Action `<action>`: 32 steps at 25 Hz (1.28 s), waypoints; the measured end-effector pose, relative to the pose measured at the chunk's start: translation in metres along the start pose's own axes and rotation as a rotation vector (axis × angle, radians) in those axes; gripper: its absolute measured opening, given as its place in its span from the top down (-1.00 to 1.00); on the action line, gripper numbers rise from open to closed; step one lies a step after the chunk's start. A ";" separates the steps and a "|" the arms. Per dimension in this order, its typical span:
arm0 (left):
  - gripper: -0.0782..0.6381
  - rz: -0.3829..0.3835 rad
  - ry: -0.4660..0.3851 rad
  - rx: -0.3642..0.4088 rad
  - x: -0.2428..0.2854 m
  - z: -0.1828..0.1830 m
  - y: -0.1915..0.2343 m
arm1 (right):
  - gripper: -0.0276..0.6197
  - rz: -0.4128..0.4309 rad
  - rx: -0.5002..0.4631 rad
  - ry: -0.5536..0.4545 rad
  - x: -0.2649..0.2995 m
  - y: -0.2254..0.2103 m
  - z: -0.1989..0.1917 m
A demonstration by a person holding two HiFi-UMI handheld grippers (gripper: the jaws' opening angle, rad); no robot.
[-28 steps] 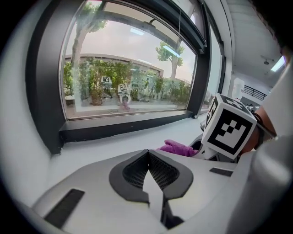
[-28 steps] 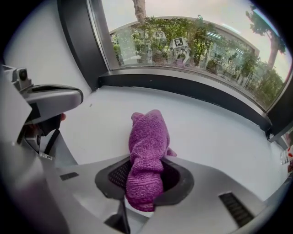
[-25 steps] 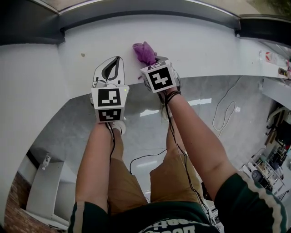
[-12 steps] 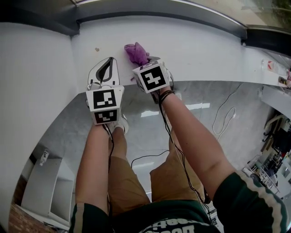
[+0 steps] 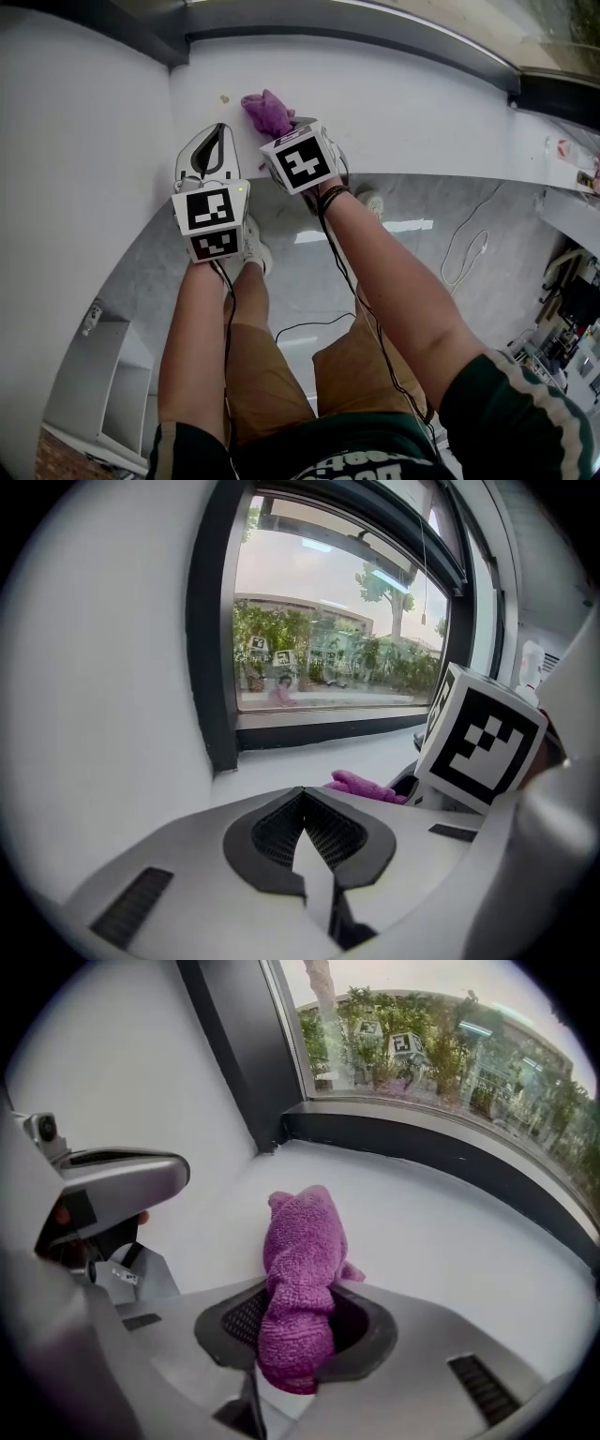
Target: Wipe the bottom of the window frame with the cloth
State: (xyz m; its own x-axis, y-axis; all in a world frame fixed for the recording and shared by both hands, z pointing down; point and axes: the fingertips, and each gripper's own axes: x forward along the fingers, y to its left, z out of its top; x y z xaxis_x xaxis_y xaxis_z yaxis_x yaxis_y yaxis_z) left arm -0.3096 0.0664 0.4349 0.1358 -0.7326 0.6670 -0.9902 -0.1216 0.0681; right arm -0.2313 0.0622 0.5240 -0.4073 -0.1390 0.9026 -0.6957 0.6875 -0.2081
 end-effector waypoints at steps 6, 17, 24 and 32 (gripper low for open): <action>0.76 0.023 0.008 -0.032 -0.009 -0.006 0.013 | 0.55 0.071 -0.016 -0.008 0.015 0.027 0.014; 0.76 0.089 -0.006 -0.118 -0.025 -0.008 0.040 | 0.55 0.176 -0.077 -0.012 0.029 0.069 0.035; 0.76 0.087 -0.005 -0.131 -0.027 -0.007 0.045 | 0.55 0.232 -0.057 -0.066 0.021 0.077 0.046; 0.76 0.099 -0.033 -0.121 -0.048 0.017 0.031 | 0.55 0.280 -0.054 -0.186 -0.033 0.075 0.063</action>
State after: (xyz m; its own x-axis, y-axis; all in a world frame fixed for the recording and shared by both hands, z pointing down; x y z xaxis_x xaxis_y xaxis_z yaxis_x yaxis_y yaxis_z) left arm -0.3459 0.0859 0.3923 0.0361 -0.7589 0.6502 -0.9951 0.0329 0.0936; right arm -0.3073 0.0736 0.4551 -0.6826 -0.0633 0.7280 -0.5111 0.7533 -0.4138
